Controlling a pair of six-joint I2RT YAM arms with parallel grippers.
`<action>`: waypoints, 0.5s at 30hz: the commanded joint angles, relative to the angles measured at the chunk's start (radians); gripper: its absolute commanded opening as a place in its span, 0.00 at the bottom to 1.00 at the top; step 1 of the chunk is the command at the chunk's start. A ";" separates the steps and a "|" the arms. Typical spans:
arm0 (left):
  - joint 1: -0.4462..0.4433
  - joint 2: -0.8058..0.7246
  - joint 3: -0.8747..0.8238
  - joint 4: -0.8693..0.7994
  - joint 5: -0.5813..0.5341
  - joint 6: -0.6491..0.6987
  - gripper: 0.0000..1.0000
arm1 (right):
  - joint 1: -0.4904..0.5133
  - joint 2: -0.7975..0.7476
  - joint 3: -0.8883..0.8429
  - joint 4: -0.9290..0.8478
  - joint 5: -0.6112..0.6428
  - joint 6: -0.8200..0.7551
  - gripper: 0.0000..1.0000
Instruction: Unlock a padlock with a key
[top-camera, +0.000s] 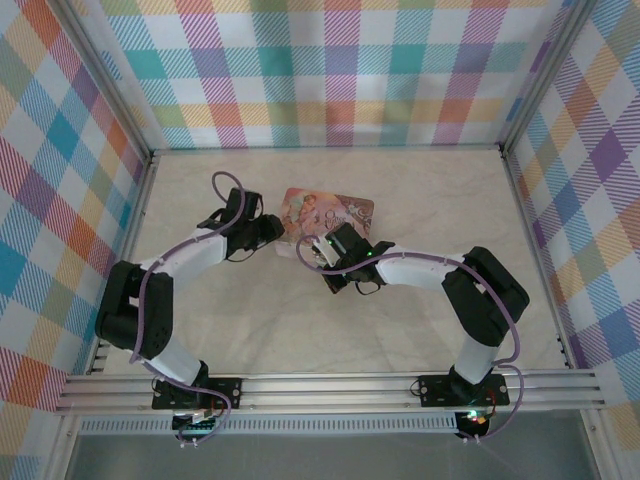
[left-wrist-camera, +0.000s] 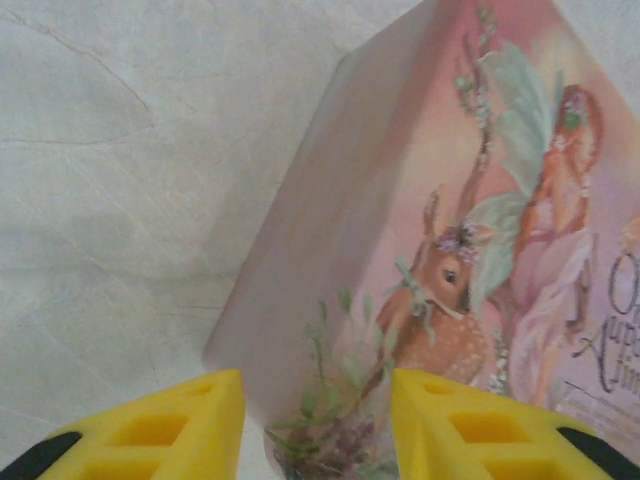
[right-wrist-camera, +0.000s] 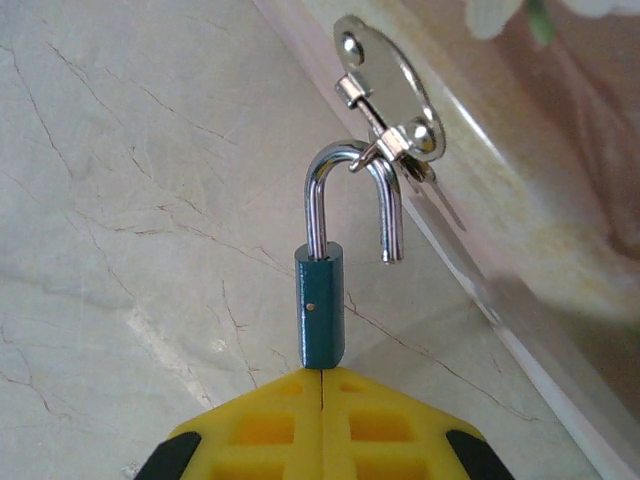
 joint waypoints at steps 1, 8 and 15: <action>0.013 0.007 0.020 0.012 0.009 0.018 0.41 | 0.006 -0.018 0.018 -0.041 0.013 -0.054 0.00; 0.012 0.025 0.015 0.019 0.023 0.026 0.37 | 0.009 -0.022 0.020 -0.056 0.047 -0.116 0.00; 0.013 0.035 0.015 0.026 0.039 0.023 0.36 | 0.010 -0.024 0.030 -0.063 0.044 -0.179 0.00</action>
